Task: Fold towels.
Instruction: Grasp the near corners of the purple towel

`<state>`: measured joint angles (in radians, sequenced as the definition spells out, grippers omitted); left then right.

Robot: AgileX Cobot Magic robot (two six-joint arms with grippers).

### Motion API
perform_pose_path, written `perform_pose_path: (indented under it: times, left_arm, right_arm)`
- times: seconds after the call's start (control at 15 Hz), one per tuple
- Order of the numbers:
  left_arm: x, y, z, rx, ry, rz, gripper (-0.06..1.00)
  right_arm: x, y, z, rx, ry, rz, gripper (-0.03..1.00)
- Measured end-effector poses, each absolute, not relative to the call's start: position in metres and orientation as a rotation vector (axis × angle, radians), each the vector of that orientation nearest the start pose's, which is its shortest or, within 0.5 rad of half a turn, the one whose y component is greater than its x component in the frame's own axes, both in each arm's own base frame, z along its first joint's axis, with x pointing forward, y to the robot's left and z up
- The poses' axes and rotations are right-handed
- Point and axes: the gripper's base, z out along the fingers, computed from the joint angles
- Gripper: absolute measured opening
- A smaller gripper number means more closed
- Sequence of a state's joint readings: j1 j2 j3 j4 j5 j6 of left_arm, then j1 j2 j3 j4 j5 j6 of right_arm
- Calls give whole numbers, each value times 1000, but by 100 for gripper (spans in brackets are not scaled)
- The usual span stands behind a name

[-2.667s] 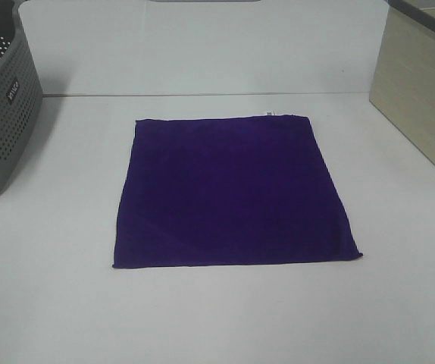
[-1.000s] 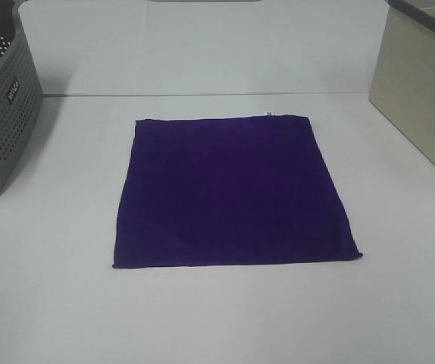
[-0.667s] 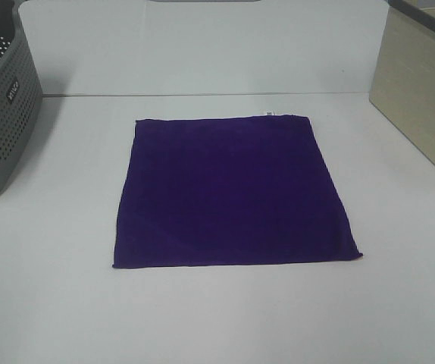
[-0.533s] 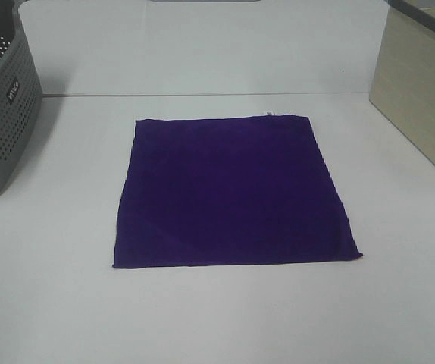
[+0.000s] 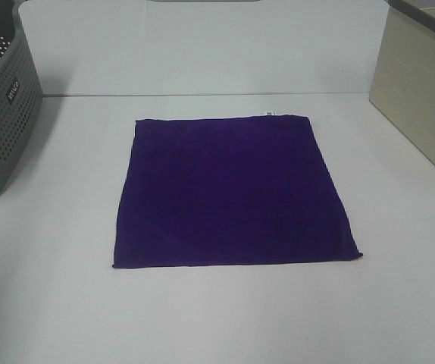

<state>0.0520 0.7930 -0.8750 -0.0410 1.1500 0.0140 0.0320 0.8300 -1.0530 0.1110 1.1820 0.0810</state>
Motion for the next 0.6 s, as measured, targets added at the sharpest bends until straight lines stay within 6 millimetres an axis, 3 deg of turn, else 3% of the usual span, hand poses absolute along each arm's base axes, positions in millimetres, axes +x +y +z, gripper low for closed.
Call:
perform_pose_path:
  times: [0.2, 0.27, 0.4, 0.6]
  left_arm:
    - [183, 6, 333, -62, 2688, -34, 99]
    - [203, 7, 328, -65, 2707, -34, 99]
    - [217, 8, 322, -67, 2719, -34, 99]
    - [227, 6, 315, -34, 2724, -67, 99]
  right_arm:
    - [204, 17, 380, 81, 2587, 204, 96]
    - [227, 18, 367, 89, 2655, 202, 96]
    - [245, 18, 349, 97, 2731, 199, 96]
    - [255, 19, 339, 90, 2767, 207, 96]
